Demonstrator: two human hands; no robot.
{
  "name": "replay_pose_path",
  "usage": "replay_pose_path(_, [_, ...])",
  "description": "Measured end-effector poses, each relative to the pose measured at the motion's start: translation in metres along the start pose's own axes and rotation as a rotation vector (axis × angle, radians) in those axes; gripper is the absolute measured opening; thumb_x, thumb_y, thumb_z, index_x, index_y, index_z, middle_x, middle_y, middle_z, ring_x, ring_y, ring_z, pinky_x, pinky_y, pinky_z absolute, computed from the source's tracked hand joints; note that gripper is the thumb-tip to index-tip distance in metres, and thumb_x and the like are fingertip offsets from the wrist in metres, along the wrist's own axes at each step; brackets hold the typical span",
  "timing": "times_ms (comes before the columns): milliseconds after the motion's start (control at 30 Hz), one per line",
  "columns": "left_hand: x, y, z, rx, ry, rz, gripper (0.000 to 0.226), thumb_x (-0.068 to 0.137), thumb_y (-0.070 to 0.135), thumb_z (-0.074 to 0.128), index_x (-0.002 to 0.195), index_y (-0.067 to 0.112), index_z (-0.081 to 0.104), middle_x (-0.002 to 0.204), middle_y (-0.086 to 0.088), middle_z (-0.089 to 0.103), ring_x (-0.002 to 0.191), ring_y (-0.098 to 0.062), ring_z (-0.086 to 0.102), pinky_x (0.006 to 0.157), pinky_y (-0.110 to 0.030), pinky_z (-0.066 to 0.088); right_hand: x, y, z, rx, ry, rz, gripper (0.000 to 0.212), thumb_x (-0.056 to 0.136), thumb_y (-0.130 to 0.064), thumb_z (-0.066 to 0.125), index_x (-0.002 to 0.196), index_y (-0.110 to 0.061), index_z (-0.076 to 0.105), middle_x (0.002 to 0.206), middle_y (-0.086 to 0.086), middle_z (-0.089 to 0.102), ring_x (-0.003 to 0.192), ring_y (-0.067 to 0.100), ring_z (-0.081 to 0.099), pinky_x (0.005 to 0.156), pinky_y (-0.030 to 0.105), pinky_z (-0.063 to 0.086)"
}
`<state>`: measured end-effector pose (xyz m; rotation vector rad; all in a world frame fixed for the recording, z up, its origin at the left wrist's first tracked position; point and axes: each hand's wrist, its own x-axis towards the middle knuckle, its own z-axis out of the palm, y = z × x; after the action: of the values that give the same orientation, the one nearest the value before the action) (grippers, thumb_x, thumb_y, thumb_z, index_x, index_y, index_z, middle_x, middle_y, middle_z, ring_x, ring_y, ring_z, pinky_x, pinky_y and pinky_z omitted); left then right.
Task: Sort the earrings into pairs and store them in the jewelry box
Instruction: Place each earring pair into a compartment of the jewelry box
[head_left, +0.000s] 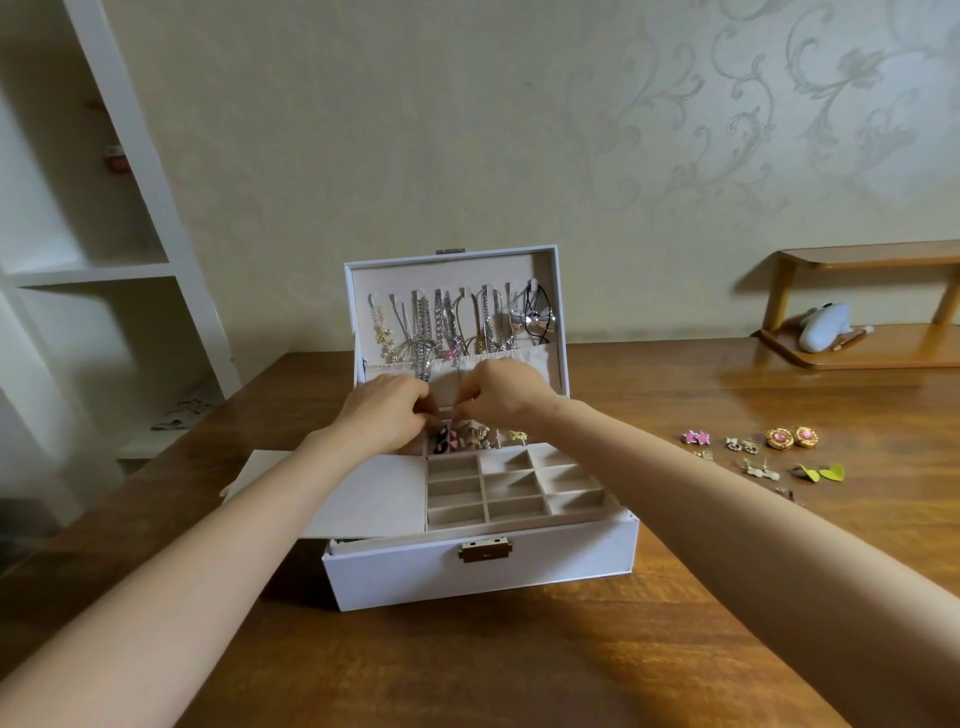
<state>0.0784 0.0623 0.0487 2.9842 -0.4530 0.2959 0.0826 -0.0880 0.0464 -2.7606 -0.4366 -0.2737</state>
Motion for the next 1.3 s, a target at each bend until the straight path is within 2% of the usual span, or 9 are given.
replay_pose_path(133, [-0.002, 0.011, -0.002, -0.126, 0.071, 0.037, 0.023, 0.088, 0.011, 0.052, 0.108, 0.02, 0.056, 0.1, 0.003, 0.06, 0.089, -0.018, 0.056, 0.068, -0.028, 0.042, -0.015, 0.012, -0.017, 0.085, 0.032, -0.012, 0.017, 0.085, -0.031, 0.063, 0.097, -0.024, 0.073, 0.099, -0.002, 0.071, 0.087, 0.017, 0.063, 0.074, 0.027, 0.047])
replay_pose_path(267, [-0.001, 0.044, -0.002, -0.211, 0.089, 0.111, 0.022, 0.09, 0.02, 0.056, 0.111, 0.016, 0.052, 0.094, 0.007, 0.054, 0.083, -0.014, 0.055, 0.065, -0.026, 0.045, -0.036, 0.039, -0.035, 0.098, 0.102, 0.033, 0.017, 0.084, -0.032, 0.063, 0.095, -0.023, 0.073, 0.095, -0.003, 0.071, 0.081, 0.015, 0.059, 0.071, 0.024, 0.041])
replay_pose_path(367, [0.004, 0.076, 0.002, -0.272, 0.088, 0.17, 0.02, 0.089, 0.023, 0.057, 0.107, 0.017, 0.05, 0.096, 0.005, 0.058, 0.086, -0.015, 0.057, 0.075, -0.032, 0.049, -0.052, 0.068, -0.045, 0.08, 0.138, 0.11, 0.016, 0.083, -0.027, 0.064, 0.093, -0.02, 0.074, 0.092, 0.001, 0.072, 0.081, 0.019, 0.06, 0.07, 0.025, 0.041])
replay_pose_path(500, [0.02, 0.122, 0.01, -0.269, 0.104, 0.26, 0.013, 0.086, 0.024, 0.06, 0.097, 0.019, 0.055, 0.102, 0.004, 0.058, 0.096, -0.015, 0.052, 0.073, -0.027, 0.039, -0.071, 0.112, -0.058, 0.057, 0.134, 0.211, 0.012, 0.082, -0.025, 0.067, 0.09, -0.021, 0.075, 0.089, -0.001, 0.071, 0.083, 0.016, 0.062, 0.072, 0.026, 0.046])
replay_pose_path(600, [0.037, 0.155, 0.018, -0.233, 0.046, 0.326, 0.013, 0.085, 0.026, 0.061, 0.096, 0.02, 0.058, 0.109, 0.002, 0.06, 0.107, -0.018, 0.05, 0.077, -0.027, 0.037, -0.083, 0.144, -0.065, 0.022, 0.098, 0.275, 0.009, 0.081, -0.022, 0.069, 0.087, -0.021, 0.075, 0.089, 0.0, 0.071, 0.086, 0.016, 0.062, 0.072, 0.025, 0.044])
replay_pose_path(800, [0.068, 0.213, 0.047, -0.207, -0.108, 0.34, 0.023, 0.088, 0.02, 0.058, 0.111, 0.017, 0.058, 0.116, -0.003, 0.06, 0.109, -0.023, 0.053, 0.074, -0.029, 0.036, -0.098, 0.189, -0.058, -0.036, 0.043, 0.351, 0.012, 0.079, -0.019, 0.071, 0.089, -0.023, 0.076, 0.094, -0.003, 0.072, 0.091, 0.015, 0.065, 0.074, 0.023, 0.045])
replay_pose_path(967, [0.089, 0.236, 0.069, -0.189, -0.214, 0.307, 0.021, 0.088, 0.012, 0.058, 0.108, 0.02, 0.063, 0.114, -0.003, 0.063, 0.105, -0.022, 0.058, 0.081, -0.032, 0.048, -0.097, 0.209, -0.049, -0.049, 0.058, 0.38, 0.011, 0.077, -0.024, 0.072, 0.087, -0.027, 0.076, 0.093, -0.004, 0.073, 0.088, 0.016, 0.063, 0.071, 0.023, 0.043])
replay_pose_path(1067, [0.096, 0.241, 0.077, -0.17, -0.237, 0.3, 0.022, 0.089, 0.012, 0.057, 0.108, 0.019, 0.065, 0.113, -0.003, 0.063, 0.105, -0.022, 0.058, 0.077, -0.03, 0.044, -0.097, 0.216, -0.046, -0.069, 0.044, 0.379, 0.011, 0.076, -0.023, 0.071, 0.086, -0.027, 0.076, 0.091, -0.004, 0.072, 0.084, 0.014, 0.06, 0.069, 0.024, 0.044])
replay_pose_path(1300, [0.1, 0.242, 0.085, -0.12, -0.216, 0.312, 0.02, 0.089, 0.011, 0.056, 0.106, 0.018, 0.066, 0.107, -0.004, 0.064, 0.102, -0.023, 0.059, 0.075, -0.03, 0.041, -0.096, 0.22, -0.043, -0.063, 0.027, 0.376, 0.009, 0.076, -0.023, 0.071, 0.084, -0.025, 0.075, 0.09, -0.004, 0.072, 0.088, 0.017, 0.064, 0.077, 0.033, 0.055])
